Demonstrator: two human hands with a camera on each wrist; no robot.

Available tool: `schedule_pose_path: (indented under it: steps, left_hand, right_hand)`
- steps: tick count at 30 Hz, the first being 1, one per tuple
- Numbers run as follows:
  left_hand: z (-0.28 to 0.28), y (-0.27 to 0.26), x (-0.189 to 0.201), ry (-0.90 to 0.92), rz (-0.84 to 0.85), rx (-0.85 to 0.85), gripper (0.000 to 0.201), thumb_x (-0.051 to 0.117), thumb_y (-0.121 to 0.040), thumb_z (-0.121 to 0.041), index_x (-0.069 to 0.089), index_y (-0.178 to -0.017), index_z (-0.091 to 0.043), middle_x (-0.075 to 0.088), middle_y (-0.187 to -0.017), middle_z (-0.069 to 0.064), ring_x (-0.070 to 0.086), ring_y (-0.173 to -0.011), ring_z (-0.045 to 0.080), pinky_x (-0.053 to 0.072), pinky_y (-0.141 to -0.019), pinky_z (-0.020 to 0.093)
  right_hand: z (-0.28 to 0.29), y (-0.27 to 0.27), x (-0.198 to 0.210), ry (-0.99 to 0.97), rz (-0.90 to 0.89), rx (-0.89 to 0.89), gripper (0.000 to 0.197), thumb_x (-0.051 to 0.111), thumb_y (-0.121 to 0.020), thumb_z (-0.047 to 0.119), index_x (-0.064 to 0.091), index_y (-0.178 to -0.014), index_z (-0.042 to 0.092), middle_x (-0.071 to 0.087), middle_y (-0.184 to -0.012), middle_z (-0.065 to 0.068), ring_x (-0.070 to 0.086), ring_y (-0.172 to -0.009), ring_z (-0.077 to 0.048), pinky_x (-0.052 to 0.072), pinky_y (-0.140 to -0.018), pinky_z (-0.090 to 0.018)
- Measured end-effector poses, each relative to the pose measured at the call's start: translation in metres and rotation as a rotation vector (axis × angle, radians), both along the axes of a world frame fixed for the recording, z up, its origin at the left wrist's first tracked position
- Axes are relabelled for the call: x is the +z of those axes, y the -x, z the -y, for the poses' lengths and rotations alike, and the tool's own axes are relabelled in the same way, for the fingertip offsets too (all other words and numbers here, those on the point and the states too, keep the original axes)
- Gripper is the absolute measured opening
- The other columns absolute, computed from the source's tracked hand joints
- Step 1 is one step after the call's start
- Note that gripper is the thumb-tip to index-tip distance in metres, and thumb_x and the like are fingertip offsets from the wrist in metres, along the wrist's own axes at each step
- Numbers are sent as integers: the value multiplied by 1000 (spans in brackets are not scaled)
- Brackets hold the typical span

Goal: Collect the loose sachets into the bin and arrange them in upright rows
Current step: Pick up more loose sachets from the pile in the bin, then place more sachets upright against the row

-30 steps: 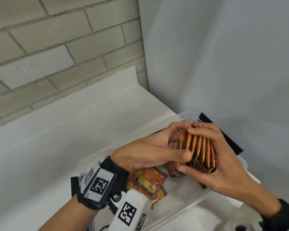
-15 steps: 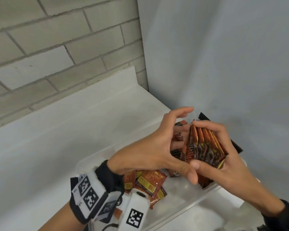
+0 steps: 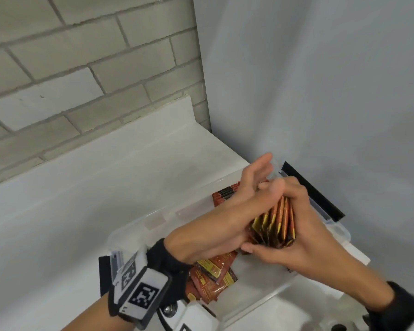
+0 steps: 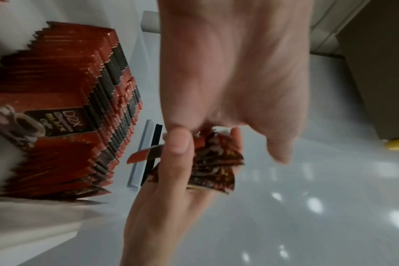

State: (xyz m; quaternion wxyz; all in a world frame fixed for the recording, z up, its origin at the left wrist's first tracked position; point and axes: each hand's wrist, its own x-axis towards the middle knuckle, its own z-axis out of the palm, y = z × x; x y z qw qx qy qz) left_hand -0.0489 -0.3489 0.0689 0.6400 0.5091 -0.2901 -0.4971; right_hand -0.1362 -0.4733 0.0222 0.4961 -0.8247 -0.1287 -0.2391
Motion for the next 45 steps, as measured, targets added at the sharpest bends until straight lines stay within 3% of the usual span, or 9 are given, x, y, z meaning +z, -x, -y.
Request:
schedule_pose_path:
  steps: [5, 9, 16, 19, 23, 30, 35, 41, 45]
  left_hand:
    - [1, -12, 3, -133, -67, -89, 91, 71, -59, -28, 30, -140, -37, 54, -122, -1, 59, -109, 12, 53, -86, 27]
    - [2, -12, 2, -156, -148, -207, 22, 58, -83, -4, 60, -99, -20, 67, -85, -4, 67, -82, 7, 55, -68, 19]
    - [-1, -14, -4, -96, -203, -195, 34, 74, -66, -29, 67, -100, -24, 69, -96, 2, 67, -91, 14, 56, -79, 28]
    - [-1, -12, -7, -125, -157, -104, 81, 83, -55, -37, 45, -125, -26, 62, -109, 4, 64, -103, 19, 56, -84, 35]
    - [0, -9, -11, -196, -52, -106, 91, 80, -74, -15, 20, -140, -31, 53, -128, 12, 57, -119, 19, 50, -97, 39]
    - [0, -23, -19, -166, -116, -52, 70, 58, -77, 12, 41, -138, -17, 62, -113, 18, 63, -99, 27, 54, -88, 38]
    - [-4, -38, -25, -106, -144, 6, 69, 57, -74, 10, 47, -138, -15, 58, -128, 21, 62, -106, 31, 51, -92, 40]
    - [-4, -45, -35, -88, -144, 48, 57, 69, -76, 6, 56, -127, -16, 58, -129, 19, 60, -111, 33, 52, -92, 41]
    - [-4, -49, -40, -96, -221, 76, 50, 79, -67, -27, 65, -114, -19, 66, -117, 14, 64, -105, 28, 55, -87, 38]
  right_hand:
    - [0, -2, 4, 63, 217, 18, 74, 76, -73, 30, 34, -132, 36, 38, -120, 8, 43, -118, -5, 41, -95, -18]
    - [1, -2, 4, 88, 183, 23, 63, 78, -70, 31, 44, -122, 25, 43, -121, 1, 47, -118, -11, 42, -96, -24]
    - [5, 3, 3, 63, 79, 71, 85, 76, -75, 33, 24, -143, 29, 43, -129, 11, 53, -118, -13, 47, -95, -27]
    - [5, 3, 1, 72, -1, 58, 95, 77, -70, 31, 19, -145, 28, 41, -131, 13, 50, -122, -14, 44, -98, -24]
    - [5, 3, -3, 126, -147, 27, 96, 73, -63, 34, 20, -143, 40, 36, -129, 21, 45, -121, -14, 43, -95, -25]
    - [10, -1, -4, 99, -155, -38, 119, 76, -60, 65, 4, -150, 37, 35, -137, 18, 37, -129, -12, 34, -105, -21]
    - [25, 0, -4, -293, -218, -120, 73, 64, -70, 73, 40, -134, 44, 55, -118, 13, 55, -110, -12, 49, -89, -27]
    - [26, 3, -10, -493, -340, -108, 29, 72, -79, 36, 68, -107, 29, 69, -95, -4, 65, -90, -26, 54, -78, -22]
    - [24, 3, -10, -551, -308, -176, 20, 67, -77, 20, 71, -97, 17, 71, -84, -3, 66, -76, -17, 53, -69, -18]
